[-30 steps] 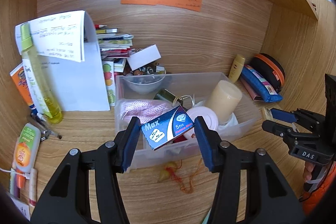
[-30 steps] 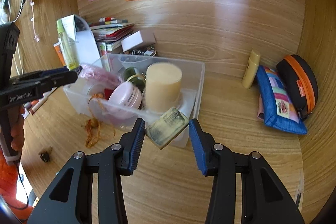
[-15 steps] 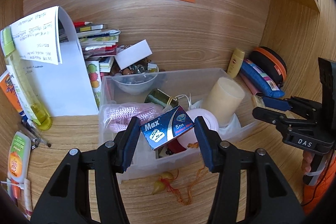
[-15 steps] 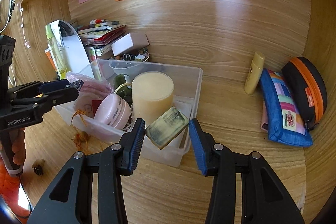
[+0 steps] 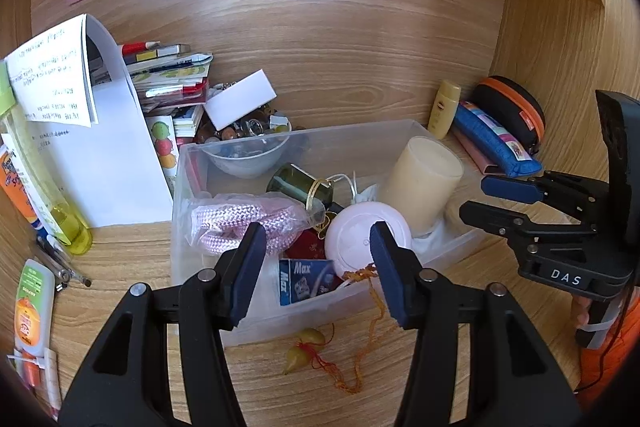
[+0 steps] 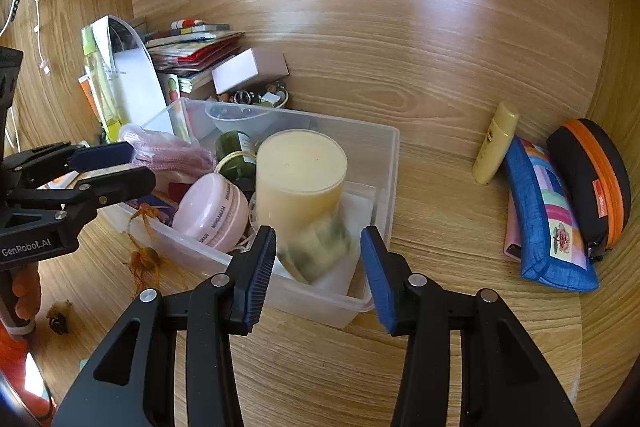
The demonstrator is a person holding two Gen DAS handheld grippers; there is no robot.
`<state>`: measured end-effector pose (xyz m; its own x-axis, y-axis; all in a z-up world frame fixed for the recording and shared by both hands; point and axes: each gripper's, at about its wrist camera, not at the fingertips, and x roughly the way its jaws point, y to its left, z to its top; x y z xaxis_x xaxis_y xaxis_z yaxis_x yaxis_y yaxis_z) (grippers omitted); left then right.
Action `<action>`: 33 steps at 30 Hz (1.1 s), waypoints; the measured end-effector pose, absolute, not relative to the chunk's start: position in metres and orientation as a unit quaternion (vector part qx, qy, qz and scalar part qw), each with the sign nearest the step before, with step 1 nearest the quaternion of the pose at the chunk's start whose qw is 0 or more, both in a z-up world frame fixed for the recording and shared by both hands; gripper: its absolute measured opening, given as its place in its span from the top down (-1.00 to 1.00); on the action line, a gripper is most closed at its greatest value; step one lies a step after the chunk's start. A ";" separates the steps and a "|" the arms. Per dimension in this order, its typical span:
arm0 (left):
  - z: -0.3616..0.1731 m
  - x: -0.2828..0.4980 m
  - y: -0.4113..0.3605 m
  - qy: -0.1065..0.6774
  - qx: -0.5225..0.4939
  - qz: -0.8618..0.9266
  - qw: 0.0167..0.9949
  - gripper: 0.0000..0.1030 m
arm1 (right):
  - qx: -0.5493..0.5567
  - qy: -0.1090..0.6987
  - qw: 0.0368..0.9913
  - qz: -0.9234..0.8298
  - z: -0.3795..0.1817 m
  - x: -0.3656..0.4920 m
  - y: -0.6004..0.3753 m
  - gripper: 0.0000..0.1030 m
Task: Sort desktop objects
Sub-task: 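Lower the Max box into the box and open the left gripper while right releases the tile, then withdraw both open grippers from the box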
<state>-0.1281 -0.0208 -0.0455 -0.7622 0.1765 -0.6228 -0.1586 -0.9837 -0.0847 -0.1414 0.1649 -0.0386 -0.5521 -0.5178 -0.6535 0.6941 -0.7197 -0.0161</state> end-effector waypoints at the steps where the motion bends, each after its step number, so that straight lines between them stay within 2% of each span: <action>1: -0.045 -0.127 -0.021 -0.015 -0.335 0.938 0.090 -0.02 | 0.319 0.137 0.349 -0.871 -0.038 -0.141 0.166 0.21; 8: -0.036 -0.113 -0.023 -0.014 -0.324 0.942 0.084 -0.28 | 0.314 0.129 0.350 -0.873 -0.031 -0.134 0.172 0.18; 10: -0.032 -0.106 -0.024 -0.013 -0.317 0.945 0.080 -0.43 | 0.312 0.127 0.352 -0.873 -0.030 -0.130 0.175 0.09; 12: -0.028 -0.099 -0.024 -0.012 -0.311 0.947 0.077 -0.54 | 0.307 0.126 0.353 -0.875 -0.028 -0.124 0.177 -0.19; 16: -0.024 -0.087 -0.028 -0.013 -0.306 0.950 0.067 -0.79 | 0.294 0.133 0.354 -0.878 -0.026 -0.108 0.180 -0.29; 20: -0.026 -0.073 -0.034 -0.011 -0.309 0.950 0.051 -0.84 | 0.295 0.139 0.360 -0.874 -0.028 -0.094 0.179 -0.36; 23: -0.031 -0.063 -0.043 -0.013 -0.317 0.948 0.035 -0.87 | 0.300 0.143 0.367 -0.869 -0.032 -0.082 0.178 -0.56; 33: -0.062 -0.024 -0.085 -0.035 -0.369 0.929 -0.022 -0.87 | 0.318 0.175 0.397 -0.843 -0.058 -0.045 0.168 -0.58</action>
